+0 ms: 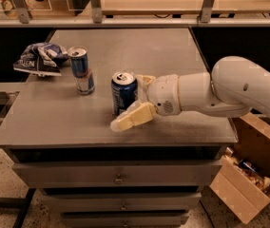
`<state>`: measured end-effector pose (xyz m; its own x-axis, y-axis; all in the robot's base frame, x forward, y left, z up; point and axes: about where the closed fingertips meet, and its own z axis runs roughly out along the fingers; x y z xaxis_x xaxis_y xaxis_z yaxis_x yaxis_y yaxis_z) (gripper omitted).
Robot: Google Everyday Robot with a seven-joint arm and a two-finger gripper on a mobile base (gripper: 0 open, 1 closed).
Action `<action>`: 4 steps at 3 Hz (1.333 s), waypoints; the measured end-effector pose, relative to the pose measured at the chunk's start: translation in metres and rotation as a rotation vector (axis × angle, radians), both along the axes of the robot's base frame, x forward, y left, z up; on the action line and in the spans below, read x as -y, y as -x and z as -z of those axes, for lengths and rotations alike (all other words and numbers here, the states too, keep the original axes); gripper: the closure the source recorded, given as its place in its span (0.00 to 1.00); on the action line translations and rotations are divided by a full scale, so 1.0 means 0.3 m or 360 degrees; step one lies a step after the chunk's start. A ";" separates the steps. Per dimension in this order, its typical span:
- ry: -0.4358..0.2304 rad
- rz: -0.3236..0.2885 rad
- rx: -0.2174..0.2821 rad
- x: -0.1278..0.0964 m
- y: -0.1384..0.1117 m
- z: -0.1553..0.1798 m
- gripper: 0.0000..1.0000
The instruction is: Knock pepsi can over
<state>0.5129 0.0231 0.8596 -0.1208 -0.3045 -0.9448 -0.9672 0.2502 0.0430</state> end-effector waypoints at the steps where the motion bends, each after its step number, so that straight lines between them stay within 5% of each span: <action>1: -0.0142 -0.0022 -0.0012 -0.058 -0.005 -0.011 0.16; 3: -0.0276 -0.0059 0.0035 -0.115 -0.005 -0.067 0.63; 4: -0.0119 -0.0083 0.0083 -0.127 -0.017 -0.120 0.86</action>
Offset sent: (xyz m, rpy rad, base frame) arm 0.0017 0.0447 0.0202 0.2295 -0.0209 0.0510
